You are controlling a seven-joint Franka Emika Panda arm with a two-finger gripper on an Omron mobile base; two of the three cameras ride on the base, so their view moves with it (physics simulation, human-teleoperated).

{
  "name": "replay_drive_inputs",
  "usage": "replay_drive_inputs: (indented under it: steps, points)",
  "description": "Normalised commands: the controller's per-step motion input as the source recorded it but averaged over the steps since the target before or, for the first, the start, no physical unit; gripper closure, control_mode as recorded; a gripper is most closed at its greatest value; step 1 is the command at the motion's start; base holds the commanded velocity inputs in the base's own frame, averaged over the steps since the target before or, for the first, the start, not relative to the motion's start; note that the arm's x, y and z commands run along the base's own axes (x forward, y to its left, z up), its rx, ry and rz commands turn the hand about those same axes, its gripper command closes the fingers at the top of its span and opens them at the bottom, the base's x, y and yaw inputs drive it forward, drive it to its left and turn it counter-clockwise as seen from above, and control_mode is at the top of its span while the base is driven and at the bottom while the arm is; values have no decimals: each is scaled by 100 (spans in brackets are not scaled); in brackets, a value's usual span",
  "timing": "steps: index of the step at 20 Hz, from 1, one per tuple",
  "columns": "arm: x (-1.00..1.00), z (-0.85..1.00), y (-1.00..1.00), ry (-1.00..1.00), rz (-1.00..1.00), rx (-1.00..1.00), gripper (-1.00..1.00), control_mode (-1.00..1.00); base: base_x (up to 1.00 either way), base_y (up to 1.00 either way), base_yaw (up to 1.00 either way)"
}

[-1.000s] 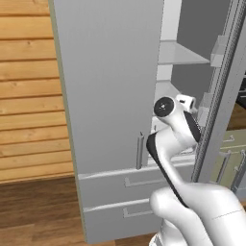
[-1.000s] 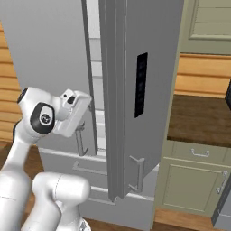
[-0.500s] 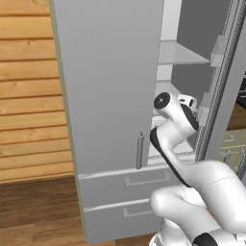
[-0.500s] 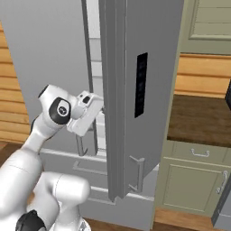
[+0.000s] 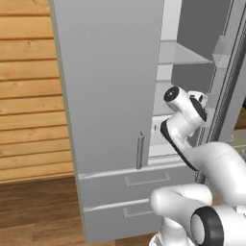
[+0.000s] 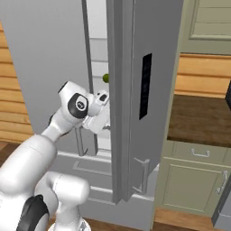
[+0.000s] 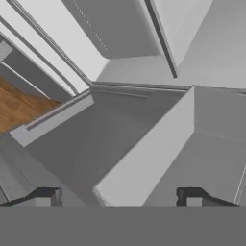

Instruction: Take the strawberry from the fridge and place it on top of the pancake, located on the dining counter.

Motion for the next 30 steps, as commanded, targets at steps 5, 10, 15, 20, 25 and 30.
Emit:
replay_drive_inputs:
  steps: [5, 10, 15, 20, 25, 30]
  points:
    - [-3, -12, -91, 1, -7, 0, -100, -100, 0, 0, 0]
    - [-9, -19, -100, 0, -8, 0, -100, -100, 0, 0, 0]
    - [-11, -2, -37, -2, -3, 0, -100, -100, 0, 0, 0]
    - [-77, 18, 25, -3, 0, 10, -100, -100, 0, 0, 0]
    - [-81, 24, 72, -2, -4, 14, -100, -100, 0, 0, 0]
    - [-57, 33, 81, -1, -8, 16, -100, -100, 0, 0, 0]
